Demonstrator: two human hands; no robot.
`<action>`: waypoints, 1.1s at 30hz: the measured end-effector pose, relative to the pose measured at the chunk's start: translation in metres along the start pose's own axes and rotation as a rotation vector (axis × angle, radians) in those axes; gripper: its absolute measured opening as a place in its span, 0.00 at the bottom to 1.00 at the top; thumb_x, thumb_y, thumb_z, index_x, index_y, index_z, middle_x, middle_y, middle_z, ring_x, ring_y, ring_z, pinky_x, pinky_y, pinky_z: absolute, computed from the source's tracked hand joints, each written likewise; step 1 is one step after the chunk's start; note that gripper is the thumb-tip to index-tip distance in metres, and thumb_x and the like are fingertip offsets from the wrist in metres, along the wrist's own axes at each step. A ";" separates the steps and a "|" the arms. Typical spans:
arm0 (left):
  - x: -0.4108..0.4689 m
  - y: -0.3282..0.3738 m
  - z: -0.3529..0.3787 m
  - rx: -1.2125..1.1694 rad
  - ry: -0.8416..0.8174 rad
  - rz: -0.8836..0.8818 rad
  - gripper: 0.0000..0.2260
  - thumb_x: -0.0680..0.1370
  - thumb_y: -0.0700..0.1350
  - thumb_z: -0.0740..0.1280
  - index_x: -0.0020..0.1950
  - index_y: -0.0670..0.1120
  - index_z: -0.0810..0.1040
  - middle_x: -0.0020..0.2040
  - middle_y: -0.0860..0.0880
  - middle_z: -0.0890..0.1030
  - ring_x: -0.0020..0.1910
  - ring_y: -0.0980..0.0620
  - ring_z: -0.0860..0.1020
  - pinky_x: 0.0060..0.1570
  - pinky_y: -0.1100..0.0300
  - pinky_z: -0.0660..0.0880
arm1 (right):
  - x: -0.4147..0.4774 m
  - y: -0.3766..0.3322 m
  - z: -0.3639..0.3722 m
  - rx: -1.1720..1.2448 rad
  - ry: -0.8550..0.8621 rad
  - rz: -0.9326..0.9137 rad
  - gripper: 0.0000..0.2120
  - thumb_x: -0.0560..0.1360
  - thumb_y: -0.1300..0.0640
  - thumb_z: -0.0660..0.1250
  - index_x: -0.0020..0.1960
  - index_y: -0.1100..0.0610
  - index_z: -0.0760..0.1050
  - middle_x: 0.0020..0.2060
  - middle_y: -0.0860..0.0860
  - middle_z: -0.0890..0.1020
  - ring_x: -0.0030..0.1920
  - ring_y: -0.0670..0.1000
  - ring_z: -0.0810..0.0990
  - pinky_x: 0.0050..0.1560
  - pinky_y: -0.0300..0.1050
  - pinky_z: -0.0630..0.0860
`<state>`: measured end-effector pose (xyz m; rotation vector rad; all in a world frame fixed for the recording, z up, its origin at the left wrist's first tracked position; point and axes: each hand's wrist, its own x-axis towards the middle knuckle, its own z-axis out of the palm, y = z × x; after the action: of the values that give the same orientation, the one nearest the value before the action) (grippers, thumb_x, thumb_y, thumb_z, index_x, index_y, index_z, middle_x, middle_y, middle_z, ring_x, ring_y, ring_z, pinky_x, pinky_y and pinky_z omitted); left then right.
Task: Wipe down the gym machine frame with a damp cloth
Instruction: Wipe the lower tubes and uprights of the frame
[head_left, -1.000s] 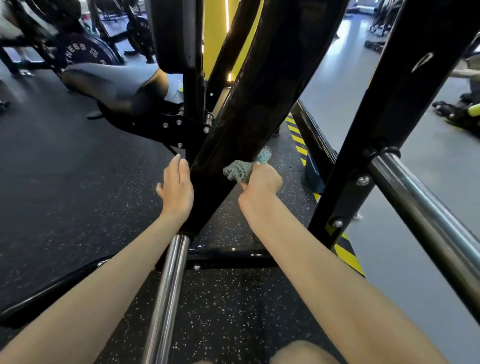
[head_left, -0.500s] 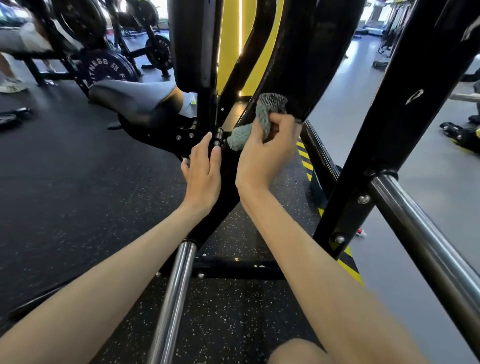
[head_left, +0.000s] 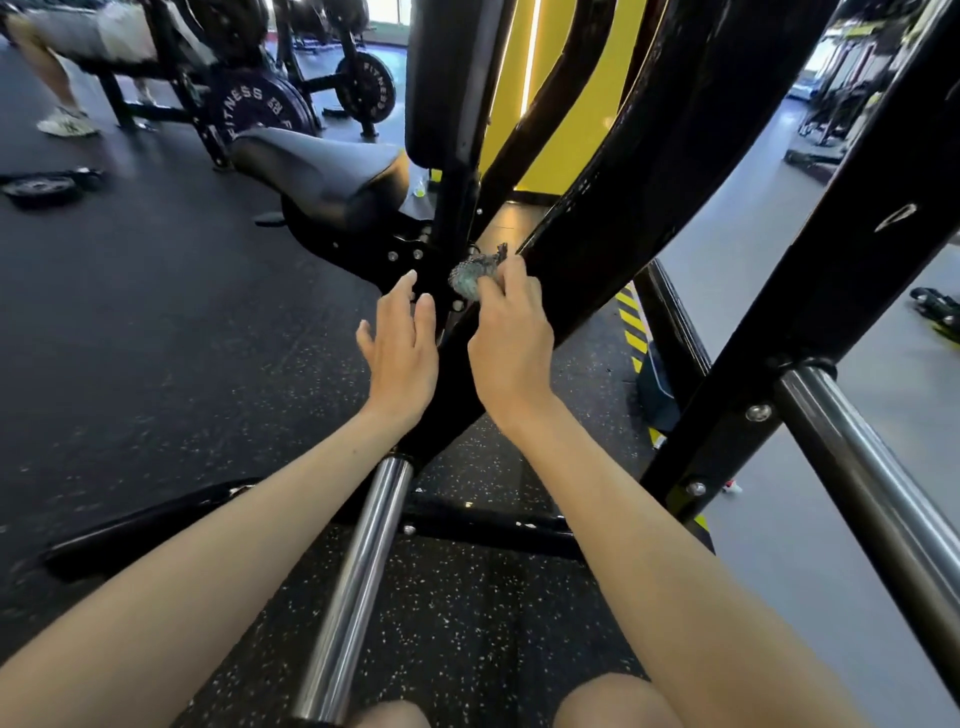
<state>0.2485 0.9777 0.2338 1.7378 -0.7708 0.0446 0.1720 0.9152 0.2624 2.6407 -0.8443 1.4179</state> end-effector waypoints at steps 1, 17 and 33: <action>-0.002 -0.003 -0.001 0.007 0.001 -0.011 0.18 0.85 0.49 0.50 0.74 0.48 0.63 0.67 0.50 0.72 0.68 0.56 0.67 0.74 0.47 0.42 | -0.006 -0.003 0.004 -0.001 -0.063 -0.009 0.08 0.68 0.73 0.69 0.44 0.64 0.77 0.49 0.57 0.76 0.45 0.54 0.75 0.33 0.36 0.69; 0.018 -0.029 -0.018 0.001 -0.266 -0.219 0.09 0.84 0.51 0.51 0.52 0.58 0.70 0.50 0.58 0.74 0.51 0.62 0.72 0.54 0.62 0.67 | -0.013 -0.020 0.024 0.259 -1.124 0.237 0.04 0.75 0.66 0.62 0.42 0.64 0.73 0.39 0.55 0.76 0.42 0.59 0.78 0.39 0.48 0.76; 0.088 -0.032 -0.056 -0.161 -0.279 -0.754 0.31 0.63 0.57 0.76 0.63 0.47 0.78 0.60 0.44 0.81 0.58 0.40 0.79 0.60 0.42 0.74 | 0.133 -0.024 0.011 -0.391 -1.283 -0.029 0.18 0.80 0.57 0.55 0.68 0.58 0.68 0.69 0.58 0.70 0.65 0.63 0.71 0.64 0.59 0.69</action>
<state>0.3537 0.9892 0.2612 1.7972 -0.2606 -0.7618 0.2504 0.8733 0.3654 2.9230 -0.9112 -0.6141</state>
